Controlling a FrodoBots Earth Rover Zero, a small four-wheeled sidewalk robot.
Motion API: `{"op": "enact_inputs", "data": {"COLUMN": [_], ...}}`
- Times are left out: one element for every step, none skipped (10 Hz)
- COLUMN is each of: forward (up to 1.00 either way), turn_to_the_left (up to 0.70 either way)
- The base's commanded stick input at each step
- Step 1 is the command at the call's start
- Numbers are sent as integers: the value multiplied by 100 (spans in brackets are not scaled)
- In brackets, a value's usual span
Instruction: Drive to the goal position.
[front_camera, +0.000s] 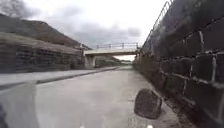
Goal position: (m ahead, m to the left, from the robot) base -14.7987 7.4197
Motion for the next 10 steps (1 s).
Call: {"op": "enact_inputs", "data": {"forward": [0, 0, 0, 0, 0, 0, 0, 0, 0, 0], "turn_to_the_left": [0, 0, 0, 0, 0, -45, -45, -45, -45, -45]}}
